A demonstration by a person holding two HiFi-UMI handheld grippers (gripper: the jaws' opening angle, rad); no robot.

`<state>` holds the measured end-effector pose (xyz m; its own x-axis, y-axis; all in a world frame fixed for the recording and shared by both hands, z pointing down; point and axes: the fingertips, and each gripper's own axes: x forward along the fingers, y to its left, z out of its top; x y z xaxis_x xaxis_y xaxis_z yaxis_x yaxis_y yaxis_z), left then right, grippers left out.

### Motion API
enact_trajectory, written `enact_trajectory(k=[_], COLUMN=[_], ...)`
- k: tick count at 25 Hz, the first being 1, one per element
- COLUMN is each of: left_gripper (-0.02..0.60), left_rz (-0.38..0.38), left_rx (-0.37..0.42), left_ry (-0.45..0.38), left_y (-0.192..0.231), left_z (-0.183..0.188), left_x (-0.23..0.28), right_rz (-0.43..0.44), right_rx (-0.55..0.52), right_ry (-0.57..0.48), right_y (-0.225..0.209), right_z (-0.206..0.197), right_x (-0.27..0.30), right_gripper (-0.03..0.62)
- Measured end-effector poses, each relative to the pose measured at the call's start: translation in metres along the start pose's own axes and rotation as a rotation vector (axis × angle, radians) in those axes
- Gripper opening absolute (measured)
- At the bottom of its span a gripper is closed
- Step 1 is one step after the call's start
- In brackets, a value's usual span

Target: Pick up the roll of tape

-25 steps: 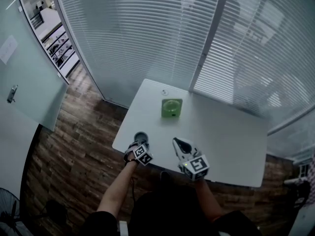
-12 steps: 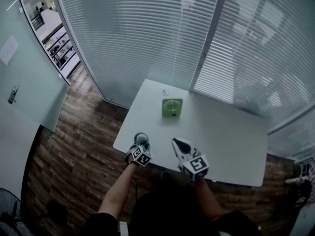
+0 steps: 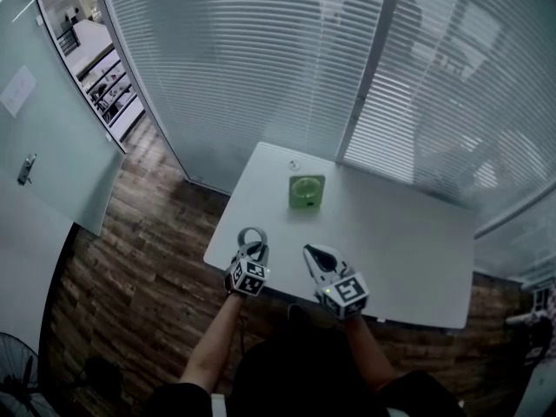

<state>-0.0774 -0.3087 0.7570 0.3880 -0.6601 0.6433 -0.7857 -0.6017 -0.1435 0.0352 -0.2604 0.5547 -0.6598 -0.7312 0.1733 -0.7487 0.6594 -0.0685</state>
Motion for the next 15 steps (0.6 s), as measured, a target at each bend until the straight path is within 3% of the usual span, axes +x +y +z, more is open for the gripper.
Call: enact_trajectory(k=[6, 10, 15], left_gripper=[0.055, 0.055, 0.055], left_rz=[0.038, 0.033, 0.043], left_rx=[-0.053, -0.164, -0.180], left_ry=[-0.163, -0.273, -0.364], left_y=[0.006, 0.012, 0.015], left_z=[0.035, 0.065, 0.091], left_x=[-0.040, -0.077, -0.114], right_rz=[0.002, -0.017, -0.041], right_rx=[0.005, -0.004, 0.024], right_ry=[0.015, -0.002, 0.000], right_y=[0.006, -0.003, -0.010], right_z=[-0.006, -0.010, -0.015], right_x=[-0.001, 0.000, -0.006], right_gripper=[0.006, 0.006, 0.006])
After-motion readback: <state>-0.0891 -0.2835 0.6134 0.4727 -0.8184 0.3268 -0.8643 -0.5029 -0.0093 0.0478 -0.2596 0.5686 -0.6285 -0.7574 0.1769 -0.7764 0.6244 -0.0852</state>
